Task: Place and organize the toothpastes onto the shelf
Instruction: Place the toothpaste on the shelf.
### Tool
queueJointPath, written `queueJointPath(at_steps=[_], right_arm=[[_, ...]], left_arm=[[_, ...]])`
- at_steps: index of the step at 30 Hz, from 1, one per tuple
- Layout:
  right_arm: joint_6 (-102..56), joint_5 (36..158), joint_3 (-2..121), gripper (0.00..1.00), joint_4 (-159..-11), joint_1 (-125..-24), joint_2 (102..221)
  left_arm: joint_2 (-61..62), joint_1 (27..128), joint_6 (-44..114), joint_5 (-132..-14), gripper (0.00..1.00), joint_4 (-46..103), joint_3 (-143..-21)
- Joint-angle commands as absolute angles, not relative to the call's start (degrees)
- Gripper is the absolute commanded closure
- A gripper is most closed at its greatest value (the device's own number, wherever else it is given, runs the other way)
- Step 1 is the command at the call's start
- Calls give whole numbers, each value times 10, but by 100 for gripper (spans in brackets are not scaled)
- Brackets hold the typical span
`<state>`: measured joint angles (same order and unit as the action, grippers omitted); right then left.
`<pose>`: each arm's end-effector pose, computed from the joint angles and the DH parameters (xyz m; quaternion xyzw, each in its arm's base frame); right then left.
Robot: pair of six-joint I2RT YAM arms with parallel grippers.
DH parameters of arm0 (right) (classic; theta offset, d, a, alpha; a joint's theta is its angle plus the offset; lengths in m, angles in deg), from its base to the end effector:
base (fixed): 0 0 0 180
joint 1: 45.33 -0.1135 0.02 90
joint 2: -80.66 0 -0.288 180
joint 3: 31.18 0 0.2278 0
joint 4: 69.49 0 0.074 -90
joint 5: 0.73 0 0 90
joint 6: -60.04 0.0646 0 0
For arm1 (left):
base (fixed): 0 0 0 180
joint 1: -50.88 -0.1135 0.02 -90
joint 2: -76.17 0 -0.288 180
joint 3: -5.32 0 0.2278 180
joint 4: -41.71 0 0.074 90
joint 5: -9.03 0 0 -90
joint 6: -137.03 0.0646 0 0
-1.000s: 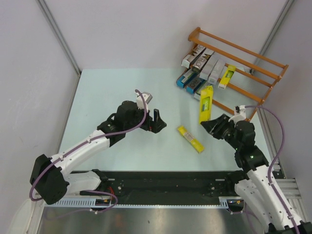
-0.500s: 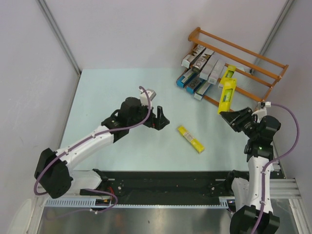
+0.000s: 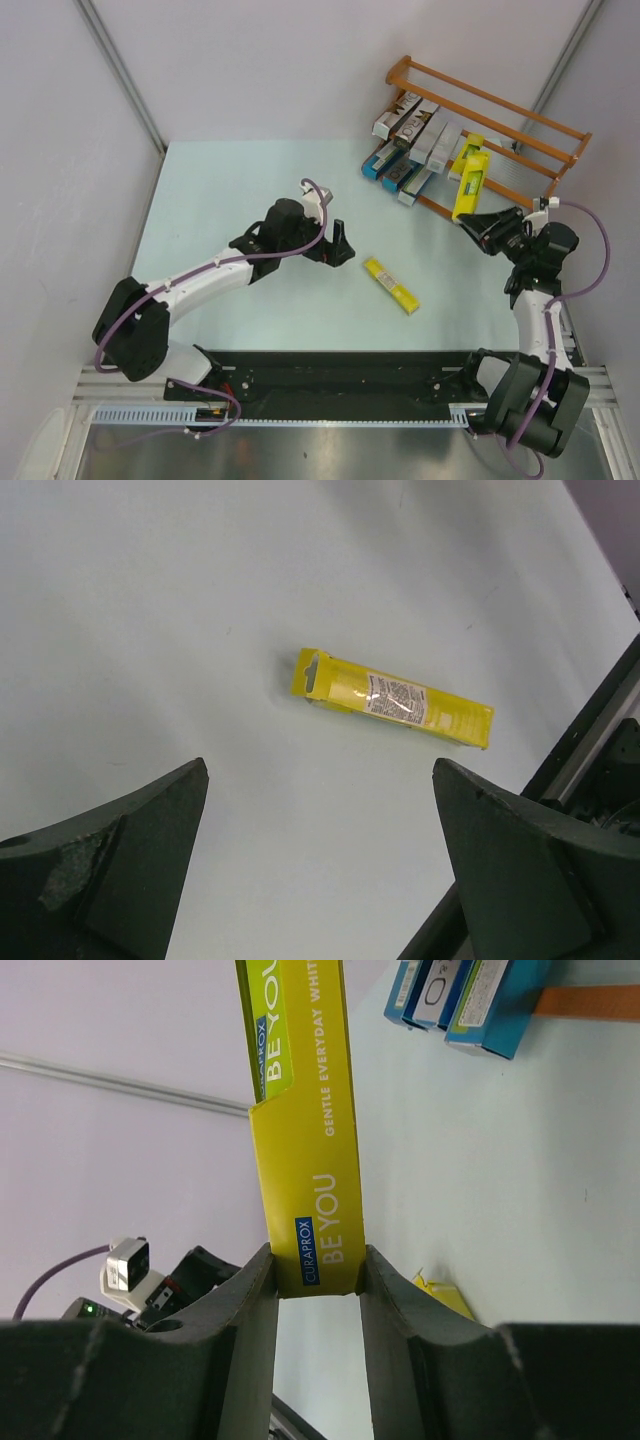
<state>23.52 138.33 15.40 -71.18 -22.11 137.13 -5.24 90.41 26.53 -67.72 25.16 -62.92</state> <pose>0.2024 -0.0337 0.2911 0.2315 0.7157 0.4606 0.4712 0.2356 -0.2136 0.2785 0.1991 0.8376 -0.3359 0.3820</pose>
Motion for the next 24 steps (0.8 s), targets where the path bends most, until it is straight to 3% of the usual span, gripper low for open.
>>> queueJointPath(at_steps=[1, 24], right_arm=[[267, 1399, 170, 75, -603, -208, 1390], [337, 1406, 248, 75, -513, -183, 1591]], left_arm=[[-50, 906, 265, -660, 0, 291, -652], [-84, 906, 272, -648, 0, 294, -666]])
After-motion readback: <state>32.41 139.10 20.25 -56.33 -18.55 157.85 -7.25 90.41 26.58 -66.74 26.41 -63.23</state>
